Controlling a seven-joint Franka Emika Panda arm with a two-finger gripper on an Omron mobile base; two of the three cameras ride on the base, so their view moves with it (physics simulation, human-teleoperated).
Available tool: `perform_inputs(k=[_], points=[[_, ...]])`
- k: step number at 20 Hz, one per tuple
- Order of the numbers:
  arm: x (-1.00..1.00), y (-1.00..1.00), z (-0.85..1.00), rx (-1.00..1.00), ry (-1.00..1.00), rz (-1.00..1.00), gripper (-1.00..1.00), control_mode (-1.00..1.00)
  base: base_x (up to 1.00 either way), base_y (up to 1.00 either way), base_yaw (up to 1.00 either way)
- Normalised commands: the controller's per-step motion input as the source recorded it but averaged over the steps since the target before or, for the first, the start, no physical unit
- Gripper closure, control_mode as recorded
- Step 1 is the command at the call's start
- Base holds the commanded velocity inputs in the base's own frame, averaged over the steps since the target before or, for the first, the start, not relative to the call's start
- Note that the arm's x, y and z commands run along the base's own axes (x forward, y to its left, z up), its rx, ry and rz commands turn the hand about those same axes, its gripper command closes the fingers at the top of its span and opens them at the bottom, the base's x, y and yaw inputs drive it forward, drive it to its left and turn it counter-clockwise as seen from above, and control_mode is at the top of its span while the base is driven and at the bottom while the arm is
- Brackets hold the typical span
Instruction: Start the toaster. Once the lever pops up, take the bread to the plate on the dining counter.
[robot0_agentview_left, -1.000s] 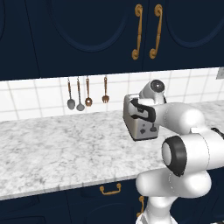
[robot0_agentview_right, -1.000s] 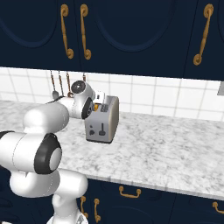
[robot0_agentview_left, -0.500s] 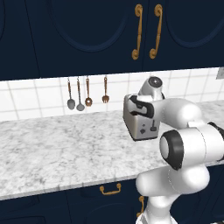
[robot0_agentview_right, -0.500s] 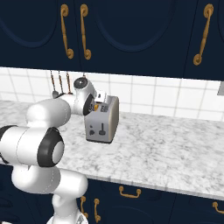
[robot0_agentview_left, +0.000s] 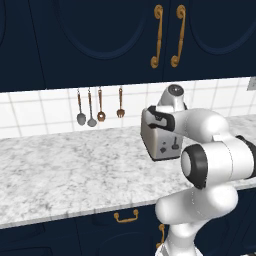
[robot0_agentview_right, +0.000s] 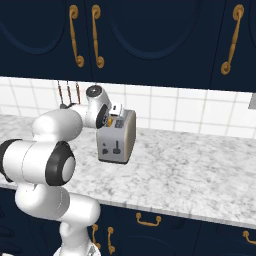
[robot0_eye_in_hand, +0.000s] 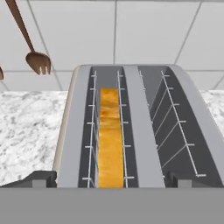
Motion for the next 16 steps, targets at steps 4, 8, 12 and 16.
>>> perform_inputs(k=[4,8,12,16], points=[[0.02,0.00,-0.19,0.00,-0.05,0.00,-1.00,-1.00,0.00,0.00,0.00],[0.06,0.00,-0.01,0.00,-0.07,0.00,-1.00,-1.00,0.00,0.00,0.00],[0.17,0.00,-0.01,0.00,-0.01,0.00,-1.00,-1.00,0.00,0.00,0.00],[0.29,0.00,-0.05,0.00,0.00,0.00,-1.00,-1.00,0.00,0.00,0.00]])
